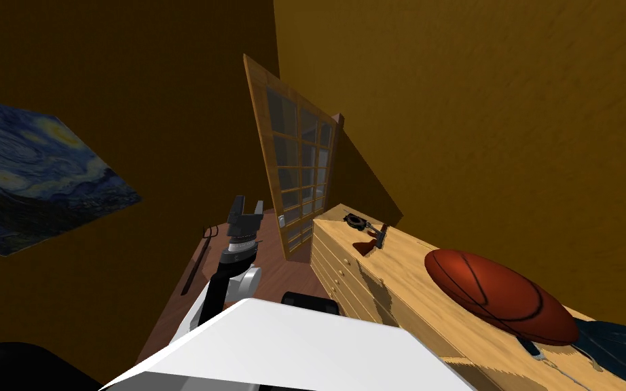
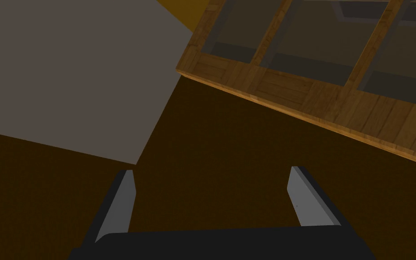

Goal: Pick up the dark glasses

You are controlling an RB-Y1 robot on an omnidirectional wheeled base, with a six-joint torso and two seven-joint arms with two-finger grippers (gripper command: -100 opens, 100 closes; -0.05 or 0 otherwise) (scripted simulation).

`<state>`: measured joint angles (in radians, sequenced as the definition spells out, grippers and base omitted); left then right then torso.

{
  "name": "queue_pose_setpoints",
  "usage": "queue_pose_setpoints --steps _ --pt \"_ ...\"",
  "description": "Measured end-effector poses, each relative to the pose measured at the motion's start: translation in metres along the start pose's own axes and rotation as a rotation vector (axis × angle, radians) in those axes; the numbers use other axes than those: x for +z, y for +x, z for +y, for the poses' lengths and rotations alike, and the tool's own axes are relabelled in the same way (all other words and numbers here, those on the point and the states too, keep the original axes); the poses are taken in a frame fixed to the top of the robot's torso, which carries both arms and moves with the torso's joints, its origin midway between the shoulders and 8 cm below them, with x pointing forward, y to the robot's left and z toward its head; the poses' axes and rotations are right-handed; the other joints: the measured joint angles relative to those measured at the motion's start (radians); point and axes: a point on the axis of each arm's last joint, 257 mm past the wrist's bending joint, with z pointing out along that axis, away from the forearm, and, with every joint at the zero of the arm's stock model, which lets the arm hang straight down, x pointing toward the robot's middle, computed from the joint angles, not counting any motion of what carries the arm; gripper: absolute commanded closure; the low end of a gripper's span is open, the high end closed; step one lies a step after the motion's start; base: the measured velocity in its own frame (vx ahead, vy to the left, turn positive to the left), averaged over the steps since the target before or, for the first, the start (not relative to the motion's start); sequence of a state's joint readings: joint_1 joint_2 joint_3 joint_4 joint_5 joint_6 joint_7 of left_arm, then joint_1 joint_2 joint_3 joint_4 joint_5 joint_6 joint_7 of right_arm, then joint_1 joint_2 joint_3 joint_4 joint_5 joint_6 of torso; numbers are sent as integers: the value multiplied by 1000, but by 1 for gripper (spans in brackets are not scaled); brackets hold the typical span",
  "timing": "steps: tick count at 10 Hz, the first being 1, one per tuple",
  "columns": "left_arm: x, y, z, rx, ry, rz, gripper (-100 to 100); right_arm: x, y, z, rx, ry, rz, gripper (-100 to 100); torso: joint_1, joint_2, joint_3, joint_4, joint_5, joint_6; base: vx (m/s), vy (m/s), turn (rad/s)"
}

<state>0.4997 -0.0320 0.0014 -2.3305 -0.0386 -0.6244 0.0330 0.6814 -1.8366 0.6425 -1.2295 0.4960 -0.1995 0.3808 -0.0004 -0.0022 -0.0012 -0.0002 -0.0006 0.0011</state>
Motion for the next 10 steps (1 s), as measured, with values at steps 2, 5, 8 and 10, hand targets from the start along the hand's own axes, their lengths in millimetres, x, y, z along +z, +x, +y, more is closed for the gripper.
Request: queue_pose_setpoints --steps 2,5,8,10 --pt "0 0 0 0 0 0 0 5 4 9 6 -1 2 -100 0 1 1 0 0 0 17 -32 38" --pt "0 0 0 0 0 0 0 13 9 21 16 -1 6 100 0 2 1 0 0 0 8 -20 18" --pt "0 0 0 0 0 0 0 12 10 16 14 9 9 100 1 3 2 0 -3 2 1 -4 6" --pt "0 0 0 0 0 0 0 12 10 16 14 10 9 0 1 3 2 0 -4 2 0 0 0"
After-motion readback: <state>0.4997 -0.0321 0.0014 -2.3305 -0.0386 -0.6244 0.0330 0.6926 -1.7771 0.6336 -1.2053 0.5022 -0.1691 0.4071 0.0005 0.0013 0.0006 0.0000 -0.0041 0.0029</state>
